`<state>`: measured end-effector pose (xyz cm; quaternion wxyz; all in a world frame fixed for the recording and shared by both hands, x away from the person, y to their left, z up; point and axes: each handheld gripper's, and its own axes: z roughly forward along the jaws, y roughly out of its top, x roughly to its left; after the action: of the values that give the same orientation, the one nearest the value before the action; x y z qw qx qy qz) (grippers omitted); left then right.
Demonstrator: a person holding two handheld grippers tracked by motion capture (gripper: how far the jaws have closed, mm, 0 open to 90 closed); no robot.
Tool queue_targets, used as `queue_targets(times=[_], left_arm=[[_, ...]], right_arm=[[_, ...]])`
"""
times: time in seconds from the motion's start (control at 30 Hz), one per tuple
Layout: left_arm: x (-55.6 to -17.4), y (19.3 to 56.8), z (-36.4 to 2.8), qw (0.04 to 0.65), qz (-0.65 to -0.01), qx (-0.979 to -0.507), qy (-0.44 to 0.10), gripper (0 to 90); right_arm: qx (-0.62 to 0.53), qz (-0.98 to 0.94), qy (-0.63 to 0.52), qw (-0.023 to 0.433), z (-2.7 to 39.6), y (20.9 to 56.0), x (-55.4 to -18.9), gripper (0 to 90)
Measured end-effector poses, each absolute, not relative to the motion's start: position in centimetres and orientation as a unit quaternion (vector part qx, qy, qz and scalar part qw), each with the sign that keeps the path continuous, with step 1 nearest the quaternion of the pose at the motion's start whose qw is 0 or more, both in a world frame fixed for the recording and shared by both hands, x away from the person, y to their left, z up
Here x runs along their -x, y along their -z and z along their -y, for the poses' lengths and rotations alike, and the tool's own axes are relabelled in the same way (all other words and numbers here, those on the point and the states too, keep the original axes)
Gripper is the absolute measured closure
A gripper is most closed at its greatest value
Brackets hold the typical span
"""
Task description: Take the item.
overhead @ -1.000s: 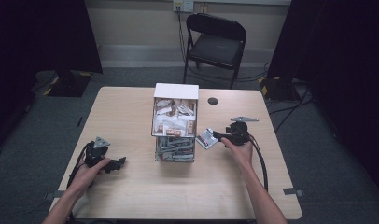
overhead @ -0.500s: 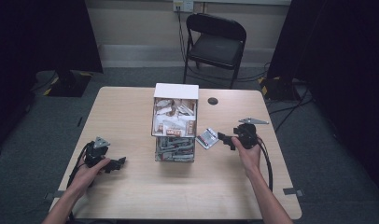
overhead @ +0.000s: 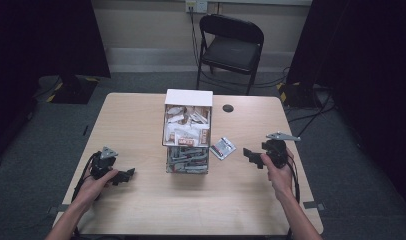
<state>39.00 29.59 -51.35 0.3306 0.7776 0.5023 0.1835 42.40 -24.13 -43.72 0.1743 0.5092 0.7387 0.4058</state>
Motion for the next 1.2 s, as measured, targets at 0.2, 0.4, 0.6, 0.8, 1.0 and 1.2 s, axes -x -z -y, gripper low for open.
queue_targets(times=[0.2,0.4,0.6,0.8,1.0,1.2], left_arm=[[-39.0,51.4,-29.6,0.331,-0.502,-0.778,-0.184,0.0],[-39.0,51.4,-29.6,0.331,-0.502,-0.778,-0.184,0.0],[-39.0,51.3,-29.6,0.328,-0.500,-0.780,-0.184,0.0],[-39.0,51.3,-29.6,0.330,-0.502,-0.778,-0.183,0.0],[-39.0,51.3,-29.6,0.330,-0.502,-0.778,-0.183,0.0],[-39.0,51.3,-29.6,0.330,-0.502,-0.778,-0.183,0.0]], right_arm=[[-0.511,-0.738,-0.397,0.191,25.3,43.5,-40.3,15.2],[-0.518,-0.737,-0.389,0.190,26.2,43.6,-38.9,15.1],[-0.525,-0.741,-0.374,0.189,27.1,44.1,-37.5,15.2],[-0.539,-0.740,-0.354,0.188,28.2,44.9,-36.0,15.1],[-0.551,-0.752,-0.313,0.183,29.2,46.8,-35.1,15.1],[-0.558,-0.756,-0.292,0.181,29.2,48.4,-35.0,15.0]])
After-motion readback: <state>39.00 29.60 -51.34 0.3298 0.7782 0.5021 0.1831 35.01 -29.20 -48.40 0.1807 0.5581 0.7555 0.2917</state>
